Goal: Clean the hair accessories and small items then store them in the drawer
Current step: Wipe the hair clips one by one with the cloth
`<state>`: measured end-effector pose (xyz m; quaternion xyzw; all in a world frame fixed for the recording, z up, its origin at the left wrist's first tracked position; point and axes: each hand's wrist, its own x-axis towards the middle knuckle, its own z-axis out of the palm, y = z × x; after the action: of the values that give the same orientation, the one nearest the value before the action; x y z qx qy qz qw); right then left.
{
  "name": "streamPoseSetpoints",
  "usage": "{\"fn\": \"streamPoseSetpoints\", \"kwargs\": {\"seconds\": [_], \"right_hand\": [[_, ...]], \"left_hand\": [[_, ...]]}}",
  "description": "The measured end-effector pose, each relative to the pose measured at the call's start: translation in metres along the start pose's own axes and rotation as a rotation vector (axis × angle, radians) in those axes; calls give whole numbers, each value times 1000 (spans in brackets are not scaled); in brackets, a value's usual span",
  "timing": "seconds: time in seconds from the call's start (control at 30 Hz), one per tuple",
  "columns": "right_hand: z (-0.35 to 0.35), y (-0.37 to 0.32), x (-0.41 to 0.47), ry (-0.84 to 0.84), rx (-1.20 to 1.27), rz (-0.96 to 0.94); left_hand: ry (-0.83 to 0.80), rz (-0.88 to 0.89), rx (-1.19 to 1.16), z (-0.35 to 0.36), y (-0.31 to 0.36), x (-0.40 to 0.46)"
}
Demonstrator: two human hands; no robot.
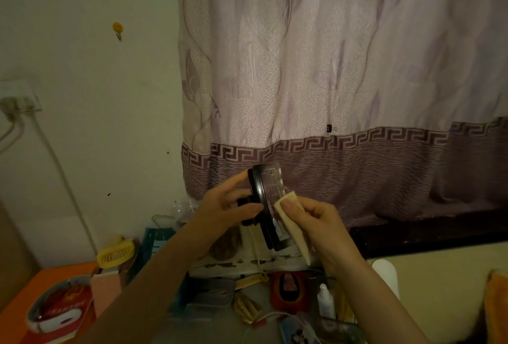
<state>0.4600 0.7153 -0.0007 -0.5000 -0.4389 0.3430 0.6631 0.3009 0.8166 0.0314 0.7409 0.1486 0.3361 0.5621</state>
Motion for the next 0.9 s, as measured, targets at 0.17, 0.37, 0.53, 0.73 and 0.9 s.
{"fn": "streamPoseSetpoints", "kwargs": {"seconds": [0.17,0.37,0.53,0.73,0.9], "right_hand": [[-6,11,-12,43,30,0],[-8,9,-13,168,54,-66],[-12,-2,-3,240,110,-107],[-9,-15,15,167,293,-24],[-2,-10,17,-75,400,156]], "left_hand": [[10,-9,-17,1,-1,1],[-27,-25,12,4,-2,1],[-112,-65,124,3,-5,-3],[-185,-111,193,1,-8,-8],[-209,-122,179,-4,-6,-8]]}}
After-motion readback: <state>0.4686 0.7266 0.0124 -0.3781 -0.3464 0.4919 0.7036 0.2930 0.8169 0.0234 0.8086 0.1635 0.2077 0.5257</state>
